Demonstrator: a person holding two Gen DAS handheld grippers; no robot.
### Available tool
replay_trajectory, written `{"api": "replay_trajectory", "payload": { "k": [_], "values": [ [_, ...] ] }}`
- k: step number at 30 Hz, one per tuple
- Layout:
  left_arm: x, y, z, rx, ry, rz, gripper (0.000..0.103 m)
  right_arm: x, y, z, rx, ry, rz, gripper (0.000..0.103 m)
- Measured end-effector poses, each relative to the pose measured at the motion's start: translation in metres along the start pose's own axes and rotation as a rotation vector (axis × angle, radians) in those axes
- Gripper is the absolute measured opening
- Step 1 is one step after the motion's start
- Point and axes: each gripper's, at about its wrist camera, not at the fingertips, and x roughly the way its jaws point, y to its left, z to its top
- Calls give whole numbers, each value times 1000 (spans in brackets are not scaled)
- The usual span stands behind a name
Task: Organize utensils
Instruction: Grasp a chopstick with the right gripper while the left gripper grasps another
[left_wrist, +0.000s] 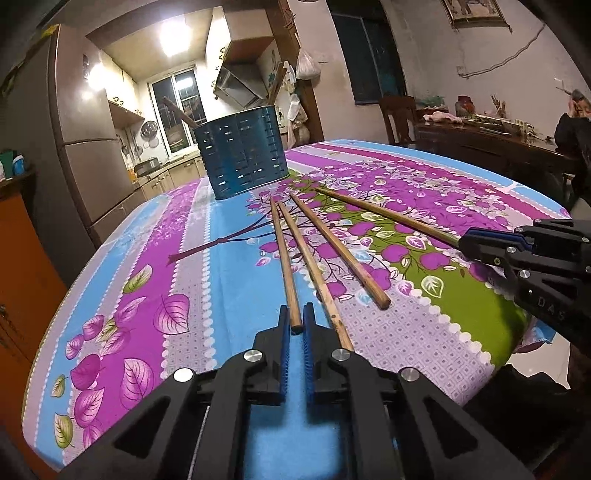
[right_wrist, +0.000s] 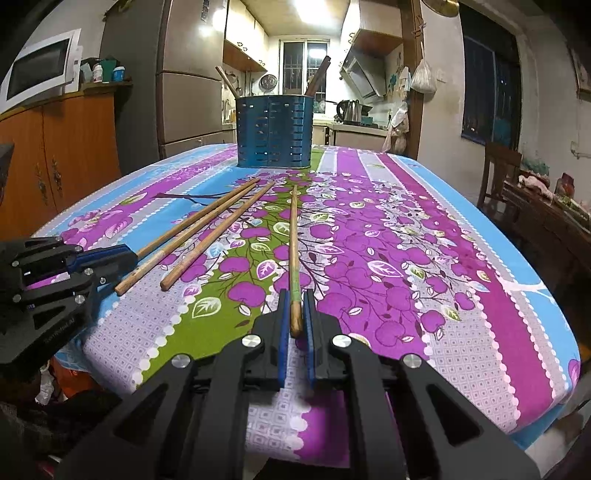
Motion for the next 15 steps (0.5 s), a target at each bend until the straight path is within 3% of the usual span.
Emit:
{"api": "replay_trajectory", "payload": {
  "k": [15],
  "values": [
    [-4, 5, -5, -43, -38, -7, 7, -12, -3, -5, 22, -35, 21, 5]
  ]
}}
